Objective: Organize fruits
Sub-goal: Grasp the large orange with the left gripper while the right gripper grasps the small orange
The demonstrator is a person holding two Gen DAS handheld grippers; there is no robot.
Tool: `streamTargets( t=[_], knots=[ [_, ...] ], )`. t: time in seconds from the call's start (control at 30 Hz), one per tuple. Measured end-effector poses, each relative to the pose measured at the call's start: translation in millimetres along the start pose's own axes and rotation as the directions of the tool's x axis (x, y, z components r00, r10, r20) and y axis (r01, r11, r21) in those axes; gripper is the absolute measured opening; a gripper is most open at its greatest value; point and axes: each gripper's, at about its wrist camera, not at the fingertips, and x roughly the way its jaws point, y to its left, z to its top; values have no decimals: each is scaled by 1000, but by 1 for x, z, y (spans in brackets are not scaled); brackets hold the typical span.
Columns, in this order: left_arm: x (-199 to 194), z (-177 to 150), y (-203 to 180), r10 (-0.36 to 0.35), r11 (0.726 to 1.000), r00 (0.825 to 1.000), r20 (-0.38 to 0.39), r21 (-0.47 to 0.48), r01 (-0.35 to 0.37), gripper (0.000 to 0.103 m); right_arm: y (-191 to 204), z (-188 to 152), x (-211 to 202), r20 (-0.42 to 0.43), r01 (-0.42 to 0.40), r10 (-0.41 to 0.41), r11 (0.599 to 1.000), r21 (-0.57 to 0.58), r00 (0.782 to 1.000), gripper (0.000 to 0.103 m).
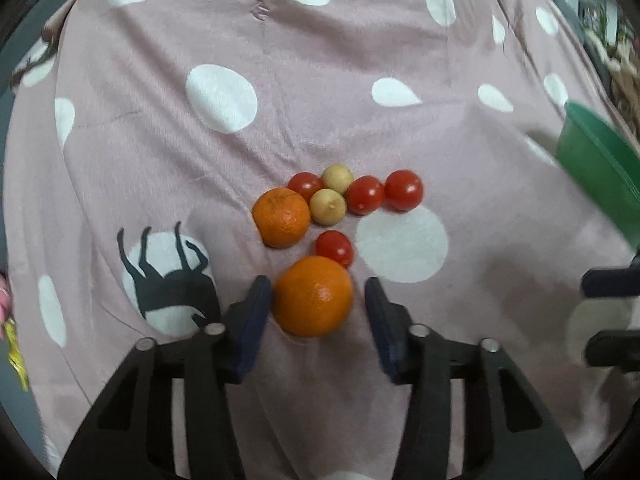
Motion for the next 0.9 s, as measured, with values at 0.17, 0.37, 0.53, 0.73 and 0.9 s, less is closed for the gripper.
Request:
streamTargets(
  t=[0.17,0.37,0.53,0.73,0.9],
  knots=[
    [1,-1,6,-4,1000,1000,17,8,4,40,-1,5,4,4,-13,13,1000,8,1000,48],
    [-21,0,47,-135,955,988,81,-254,151,40,2,16,12,4,-36,36,999,6,999,48],
    [-44,-3,77,-113,921,981,158,-355,163,40,15,38,27,19,-87,88,996,-17,996,48],
    [-47,-10,87,-89,912,984,156,-383,144,40,31,74,69,25,-176,176,984,-17,984,48],
    [-42,-14,98,-92,899,983,158,-411,150,41,35,95,116,-24,-169,170,985,21,985,48]
  ],
)
